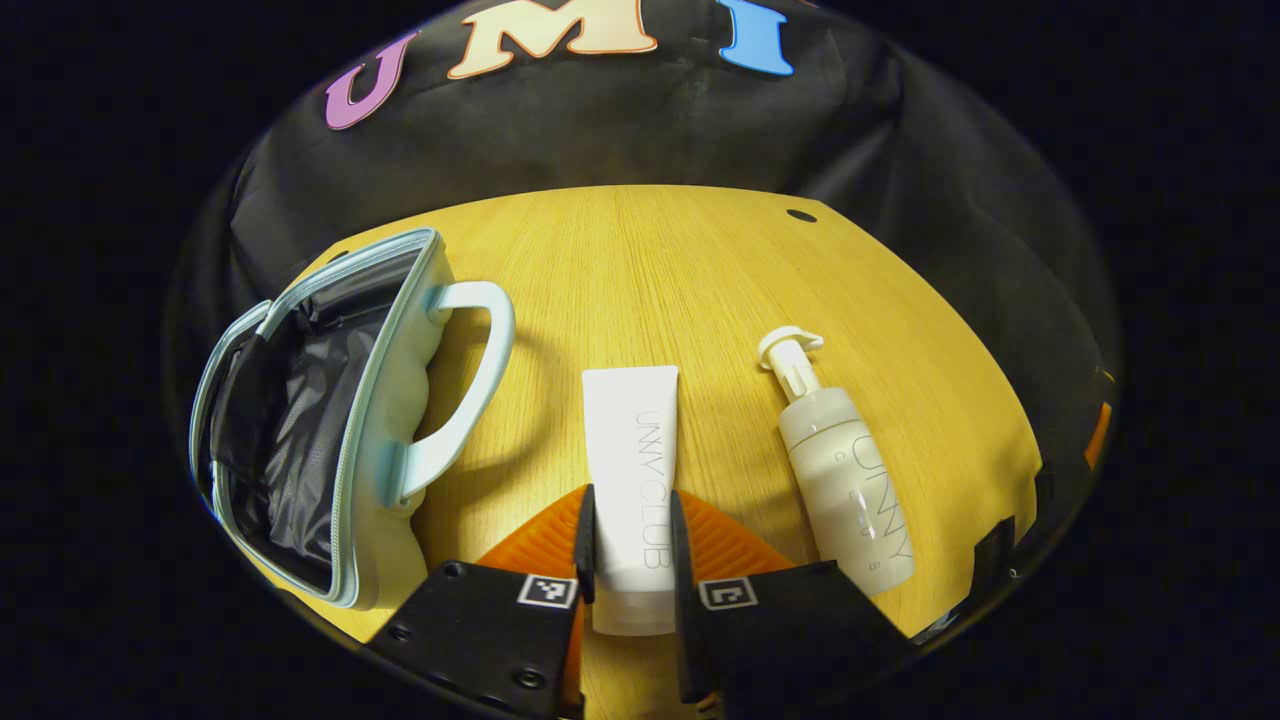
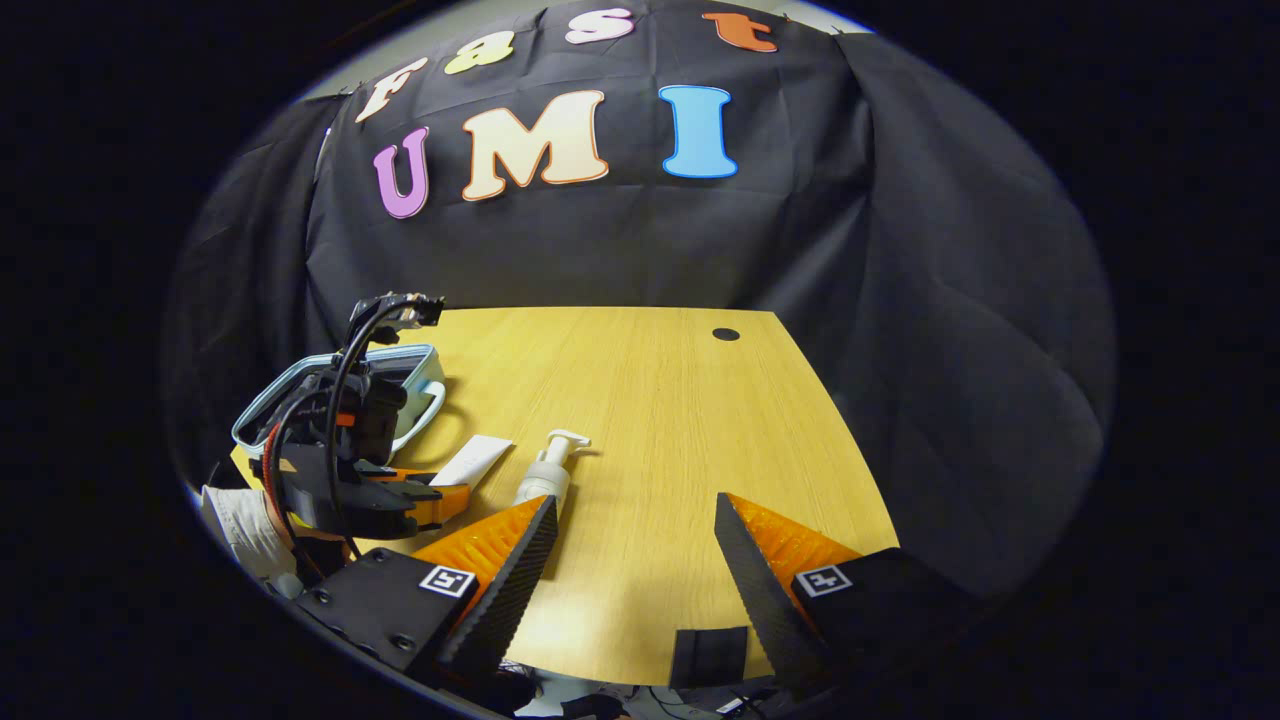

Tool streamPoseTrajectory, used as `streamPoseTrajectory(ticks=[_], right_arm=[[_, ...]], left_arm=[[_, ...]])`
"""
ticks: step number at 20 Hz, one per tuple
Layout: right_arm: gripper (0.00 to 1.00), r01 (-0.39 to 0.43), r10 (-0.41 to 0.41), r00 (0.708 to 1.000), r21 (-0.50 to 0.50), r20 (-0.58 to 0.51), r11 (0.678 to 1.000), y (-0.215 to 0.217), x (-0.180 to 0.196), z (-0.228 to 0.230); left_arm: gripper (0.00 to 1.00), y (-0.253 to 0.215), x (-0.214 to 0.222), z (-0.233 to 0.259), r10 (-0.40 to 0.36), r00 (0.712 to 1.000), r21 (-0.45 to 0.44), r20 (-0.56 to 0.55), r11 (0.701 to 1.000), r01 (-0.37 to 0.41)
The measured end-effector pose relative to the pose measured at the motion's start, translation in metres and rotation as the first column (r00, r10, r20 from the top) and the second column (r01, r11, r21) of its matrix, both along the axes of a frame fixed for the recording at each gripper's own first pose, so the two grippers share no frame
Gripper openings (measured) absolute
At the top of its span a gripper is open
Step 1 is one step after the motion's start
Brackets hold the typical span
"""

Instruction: First open the suitcase, pack the skin care products into it, and then close the suitcase.

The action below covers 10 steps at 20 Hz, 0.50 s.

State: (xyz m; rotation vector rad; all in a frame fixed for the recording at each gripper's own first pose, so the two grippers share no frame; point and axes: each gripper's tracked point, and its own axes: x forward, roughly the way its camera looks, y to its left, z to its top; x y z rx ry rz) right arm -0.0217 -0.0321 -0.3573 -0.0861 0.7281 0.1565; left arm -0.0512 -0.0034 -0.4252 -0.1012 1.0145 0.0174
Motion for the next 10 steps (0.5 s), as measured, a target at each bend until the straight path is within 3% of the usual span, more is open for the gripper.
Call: streamPoseTrajectory(ticks=[4,10], right_arm=[[1.0,-0.042,0.042,0.999,0.005,-0.01,0.999,0.026,0.006,-0.013],[1.0,-0.088,0.092,0.989,0.039,-0.119,0.995,0.078,0.012,-0.07]], left_arm=[[0.15,0.003,0.004,0.011,-0.005,1.0,-0.024,0.01,1.0,0.005],[0.14,0.013,0.012,0.055,-0.006,0.996,-0.038,0.09,0.999,0.009]])
